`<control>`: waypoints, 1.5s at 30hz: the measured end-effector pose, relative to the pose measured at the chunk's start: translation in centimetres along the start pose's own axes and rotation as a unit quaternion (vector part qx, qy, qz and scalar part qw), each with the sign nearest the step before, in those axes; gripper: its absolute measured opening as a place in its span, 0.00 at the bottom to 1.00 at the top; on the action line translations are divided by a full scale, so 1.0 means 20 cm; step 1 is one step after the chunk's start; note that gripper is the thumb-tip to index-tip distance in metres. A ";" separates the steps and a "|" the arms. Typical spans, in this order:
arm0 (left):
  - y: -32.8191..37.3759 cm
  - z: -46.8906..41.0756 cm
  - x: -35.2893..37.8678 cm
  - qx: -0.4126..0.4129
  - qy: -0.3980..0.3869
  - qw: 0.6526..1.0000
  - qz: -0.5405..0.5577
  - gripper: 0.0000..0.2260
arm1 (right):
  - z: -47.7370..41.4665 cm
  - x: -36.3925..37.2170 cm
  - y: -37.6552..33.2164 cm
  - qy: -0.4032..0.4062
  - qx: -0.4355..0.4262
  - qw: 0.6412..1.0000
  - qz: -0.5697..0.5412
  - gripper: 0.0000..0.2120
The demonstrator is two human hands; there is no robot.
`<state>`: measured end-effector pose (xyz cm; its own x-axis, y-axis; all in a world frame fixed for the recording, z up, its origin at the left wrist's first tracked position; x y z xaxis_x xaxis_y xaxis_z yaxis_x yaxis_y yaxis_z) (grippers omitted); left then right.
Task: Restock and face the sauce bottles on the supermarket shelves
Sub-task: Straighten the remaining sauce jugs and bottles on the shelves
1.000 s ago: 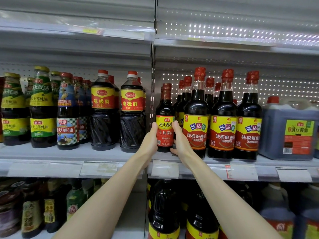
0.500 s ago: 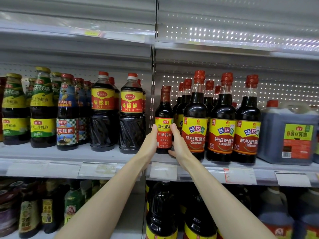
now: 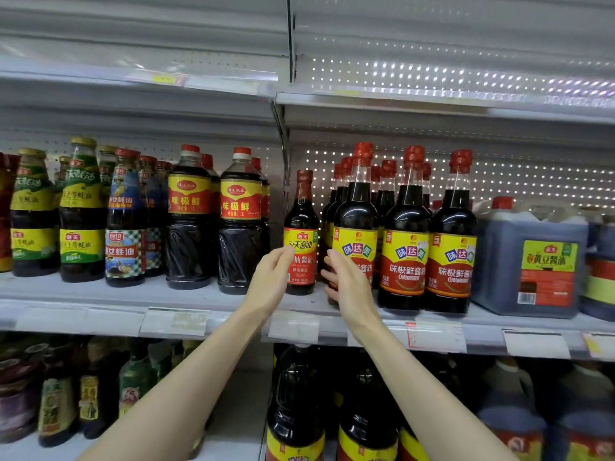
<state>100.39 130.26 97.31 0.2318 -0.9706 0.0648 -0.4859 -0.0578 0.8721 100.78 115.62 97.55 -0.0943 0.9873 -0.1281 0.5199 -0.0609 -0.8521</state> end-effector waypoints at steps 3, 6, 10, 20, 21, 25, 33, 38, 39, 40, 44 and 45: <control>0.02 0.05 0.05 0.006 -0.010 1.000 -0.018 0.19 | 0.05 -0.11 -0.01 0.020 -0.001 1.000 0.015 0.13; 0.03 0.09 0.13 0.000 -0.017 1.000 0.004 0.13 | 0.08 -0.26 -0.02 0.058 -0.022 0.997 0.040 0.12; 0.03 0.10 0.24 -0.006 -0.029 1.000 0.003 0.19 | 0.07 -0.36 -0.03 0.061 -0.026 0.996 0.057 0.13; 0.01 0.08 0.39 -0.019 -0.040 0.999 0.031 0.16 | 0.03 -0.32 0.04 -0.026 0.067 0.997 0.002 0.21; 0.00 0.07 0.39 -0.023 -0.037 0.998 0.039 0.16 | 0.02 -0.32 0.05 -0.030 0.073 0.997 -0.005 0.21; 0.00 0.07 0.40 -0.031 -0.029 0.998 0.053 0.15 | 0.01 -0.31 0.08 -0.040 0.084 0.995 -0.019 0.23; -0.04 0.03 0.40 -0.038 -0.028 0.998 0.046 0.20 | -0.05 -0.30 0.15 -0.048 0.092 0.994 -0.027 0.10; -0.07 0.00 0.41 -0.041 -0.035 0.997 0.053 0.20 | -0.09 -0.27 0.17 -0.055 0.083 0.995 -0.015 0.09; -0.07 0.00 0.41 -0.042 -0.036 0.997 0.054 0.21 | -0.10 -0.26 0.17 -0.059 0.080 0.995 -0.013 0.10; -0.07 -0.01 0.41 -0.043 -0.038 0.997 0.055 0.21 | -0.11 -0.26 0.18 -0.061 0.076 0.995 -0.011 0.10; -0.08 -0.03 0.42 -0.048 -0.045 0.996 0.059 0.21 | -0.15 -0.25 0.22 -0.058 0.075 0.995 -0.012 0.16; -0.08 -0.03 0.43 -0.050 -0.046 0.996 0.061 0.21 | -0.16 -0.25 0.23 -0.056 0.076 0.995 -0.010 0.20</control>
<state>103.68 122.23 96.71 0.0955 -0.9867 0.1315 -0.4175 0.0802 0.9051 106.25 110.96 95.90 -0.2023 0.9661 -0.1602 0.3842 -0.0721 -0.9204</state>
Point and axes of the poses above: each hand's wrist, its own z-axis away from the middle knuckle, its own x-axis out of the palm, y = z × x, the point moved 10 cm from there along -z, towards the middle knuckle, and after that the axes turned 10 degrees about z, right-handed, at the moved point
